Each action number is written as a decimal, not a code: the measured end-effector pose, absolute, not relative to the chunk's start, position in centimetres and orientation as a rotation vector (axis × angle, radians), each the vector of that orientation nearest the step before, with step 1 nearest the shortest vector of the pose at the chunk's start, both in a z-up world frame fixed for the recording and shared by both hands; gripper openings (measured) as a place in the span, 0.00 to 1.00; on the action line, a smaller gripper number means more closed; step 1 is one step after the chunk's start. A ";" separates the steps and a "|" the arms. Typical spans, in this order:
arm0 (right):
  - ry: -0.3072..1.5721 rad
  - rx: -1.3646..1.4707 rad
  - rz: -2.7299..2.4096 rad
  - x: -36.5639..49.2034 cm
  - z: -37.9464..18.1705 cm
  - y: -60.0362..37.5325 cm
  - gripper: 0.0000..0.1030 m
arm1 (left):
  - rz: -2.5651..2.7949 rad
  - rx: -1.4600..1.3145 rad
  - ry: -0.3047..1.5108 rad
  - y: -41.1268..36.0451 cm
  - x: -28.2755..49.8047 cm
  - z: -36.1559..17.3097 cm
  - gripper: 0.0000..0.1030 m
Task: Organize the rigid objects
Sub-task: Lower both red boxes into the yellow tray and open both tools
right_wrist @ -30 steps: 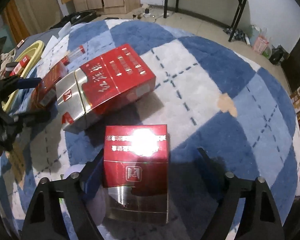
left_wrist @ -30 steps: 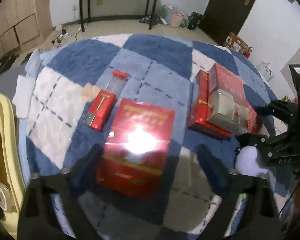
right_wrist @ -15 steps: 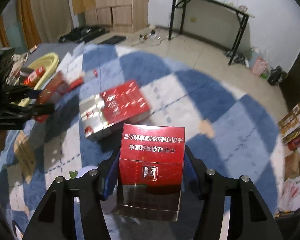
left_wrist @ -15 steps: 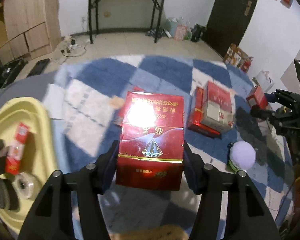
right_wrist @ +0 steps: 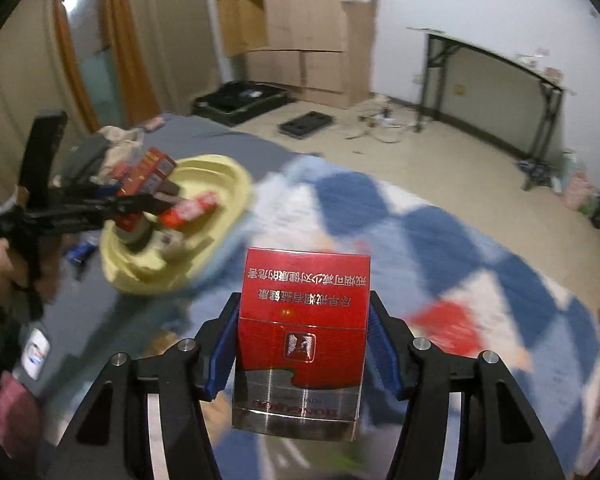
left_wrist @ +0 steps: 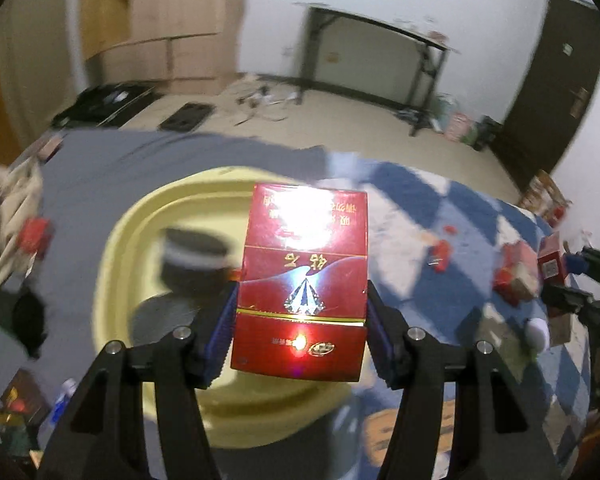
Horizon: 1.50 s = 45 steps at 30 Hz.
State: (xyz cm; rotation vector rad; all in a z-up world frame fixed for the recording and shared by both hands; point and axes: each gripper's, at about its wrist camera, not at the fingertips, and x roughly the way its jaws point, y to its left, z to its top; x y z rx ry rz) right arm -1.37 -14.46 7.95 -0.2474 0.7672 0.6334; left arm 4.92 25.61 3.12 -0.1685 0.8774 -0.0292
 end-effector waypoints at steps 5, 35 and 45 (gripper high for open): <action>0.799 -0.275 0.728 0.4 6.1 -5.5 0.56 | 0.059 -0.233 0.880 30.9 4.5 2.2 0.58; 0.800 -0.346 0.762 6.2 -0.5 6.4 0.99 | 0.110 -0.272 0.822 32.1 6.0 -0.3 1.00; 0.754 -0.341 0.620 2.0 6.4 -9.1 1.00 | -0.208 -0.189 0.816 16.9 7.3 4.3 1.00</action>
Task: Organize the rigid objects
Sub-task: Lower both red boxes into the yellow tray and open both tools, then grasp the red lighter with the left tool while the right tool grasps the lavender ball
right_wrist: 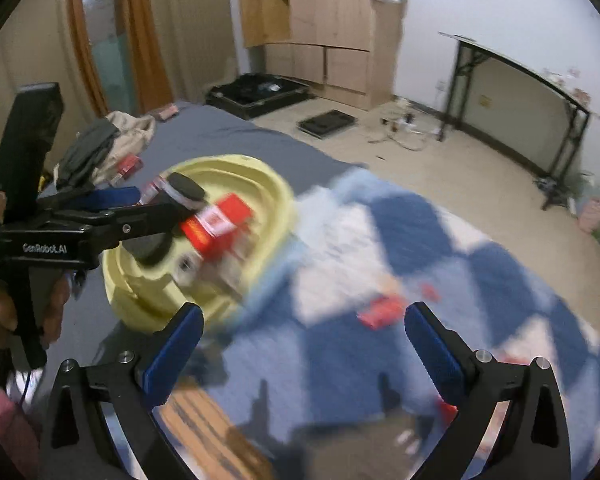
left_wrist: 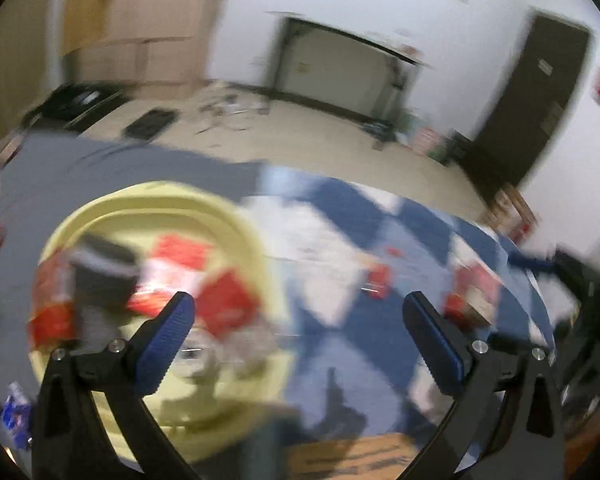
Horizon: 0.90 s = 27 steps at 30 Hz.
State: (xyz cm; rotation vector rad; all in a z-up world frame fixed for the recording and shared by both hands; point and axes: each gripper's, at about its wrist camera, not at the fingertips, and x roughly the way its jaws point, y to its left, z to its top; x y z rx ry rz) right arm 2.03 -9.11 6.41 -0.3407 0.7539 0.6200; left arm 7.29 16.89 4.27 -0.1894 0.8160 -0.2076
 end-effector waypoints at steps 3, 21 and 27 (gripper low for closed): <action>0.731 -0.403 0.551 0.3 8.0 -15.4 1.00 | -0.325 -0.071 0.811 11.7 6.5 4.7 1.00; 0.910 -0.359 0.464 -3.0 -0.2 -25.6 1.00 | -0.372 0.130 0.921 3.6 13.7 -1.6 1.00; 0.934 -0.365 0.447 -0.4 -3.2 -25.6 0.98 | -0.391 0.189 0.927 1.7 16.0 -3.7 1.00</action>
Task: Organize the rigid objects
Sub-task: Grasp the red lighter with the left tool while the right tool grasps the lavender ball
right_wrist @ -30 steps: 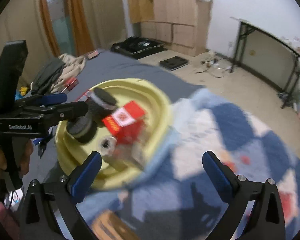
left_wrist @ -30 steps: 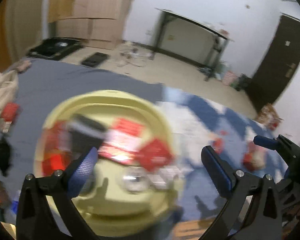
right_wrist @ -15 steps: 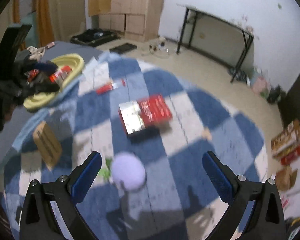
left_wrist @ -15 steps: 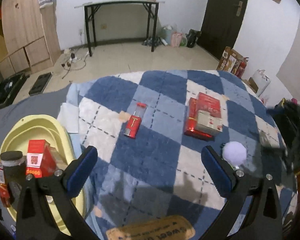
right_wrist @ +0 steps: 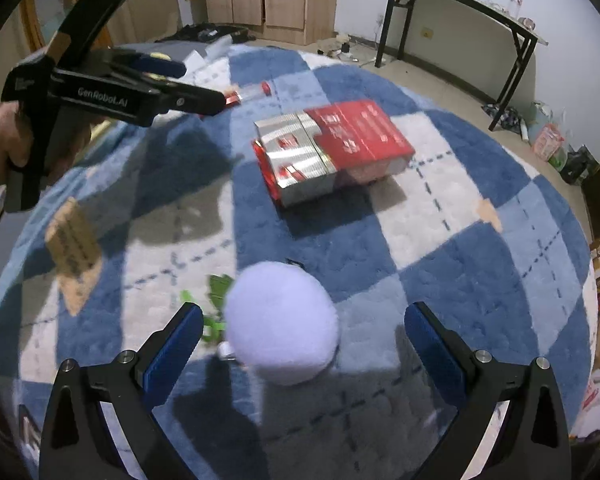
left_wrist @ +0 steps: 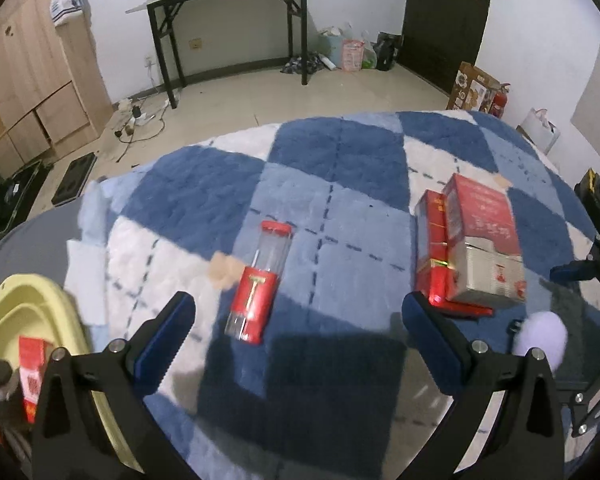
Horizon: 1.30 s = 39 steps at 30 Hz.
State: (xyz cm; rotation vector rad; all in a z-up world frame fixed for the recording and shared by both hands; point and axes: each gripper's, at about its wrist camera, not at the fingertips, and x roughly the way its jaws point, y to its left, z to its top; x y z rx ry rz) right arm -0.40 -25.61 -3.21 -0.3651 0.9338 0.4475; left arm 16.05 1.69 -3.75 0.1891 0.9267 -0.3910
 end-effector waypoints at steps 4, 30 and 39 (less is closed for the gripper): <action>0.932 -0.365 0.482 0.0 -4.3 -26.1 0.94 | -0.379 0.165 0.934 1.9 18.0 -4.8 1.00; 0.827 -0.513 0.604 -3.2 -4.7 -23.6 0.33 | -0.306 0.145 0.900 -0.2 15.6 -4.8 0.24; 0.809 -0.483 0.585 -3.3 -0.8 -25.7 0.33 | -0.350 0.088 0.854 2.2 12.3 1.2 0.24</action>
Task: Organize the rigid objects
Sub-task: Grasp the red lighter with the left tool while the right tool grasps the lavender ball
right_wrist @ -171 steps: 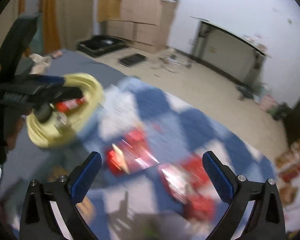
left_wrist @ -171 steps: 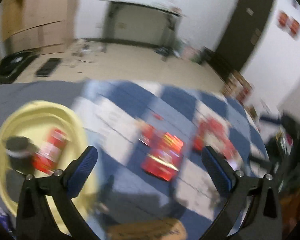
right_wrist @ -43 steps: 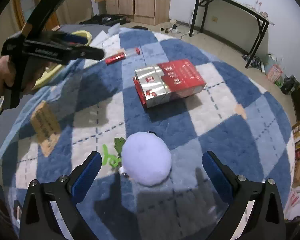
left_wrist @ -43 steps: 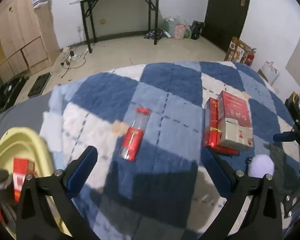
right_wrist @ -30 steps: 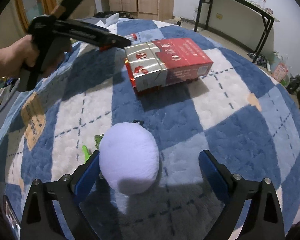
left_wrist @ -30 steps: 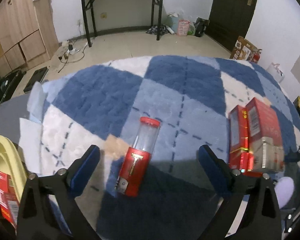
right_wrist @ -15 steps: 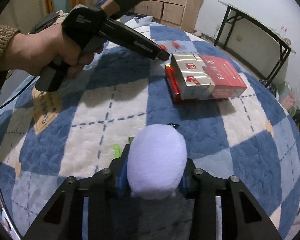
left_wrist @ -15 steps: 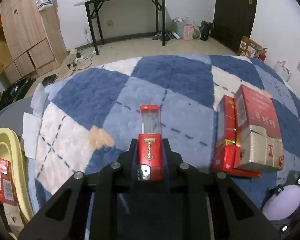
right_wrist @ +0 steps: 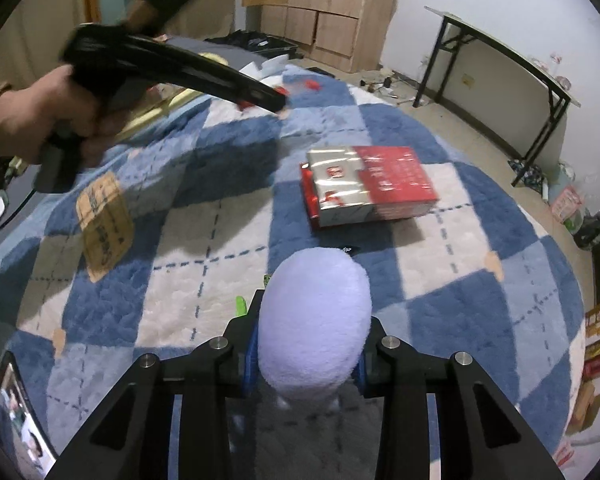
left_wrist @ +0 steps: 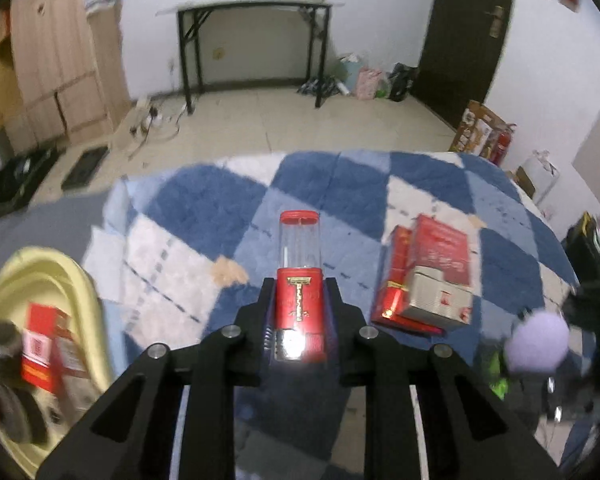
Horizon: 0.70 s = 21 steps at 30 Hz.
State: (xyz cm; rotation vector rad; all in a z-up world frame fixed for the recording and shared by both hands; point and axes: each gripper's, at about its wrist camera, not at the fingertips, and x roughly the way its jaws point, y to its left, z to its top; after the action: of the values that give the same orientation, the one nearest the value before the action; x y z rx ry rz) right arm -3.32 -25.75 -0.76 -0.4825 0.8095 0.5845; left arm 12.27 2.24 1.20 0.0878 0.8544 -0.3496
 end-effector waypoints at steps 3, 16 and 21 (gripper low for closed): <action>0.811 -0.477 0.564 -3.4 0.3 -26.3 0.33 | -0.354 0.080 0.836 3.5 11.1 3.5 0.24; 0.721 -0.355 0.677 -4.7 6.5 -19.8 0.33 | -0.217 -0.070 0.757 16.4 5.0 9.2 0.24; 0.730 -0.273 0.761 -4.5 7.5 -14.6 0.33 | -0.131 -0.069 0.752 21.5 3.4 8.5 0.24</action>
State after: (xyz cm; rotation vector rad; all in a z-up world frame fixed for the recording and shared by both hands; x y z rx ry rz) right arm -4.47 -14.62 7.48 -0.2726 0.7299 0.7611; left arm 3.44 21.53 8.53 -0.0688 0.7515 -0.1306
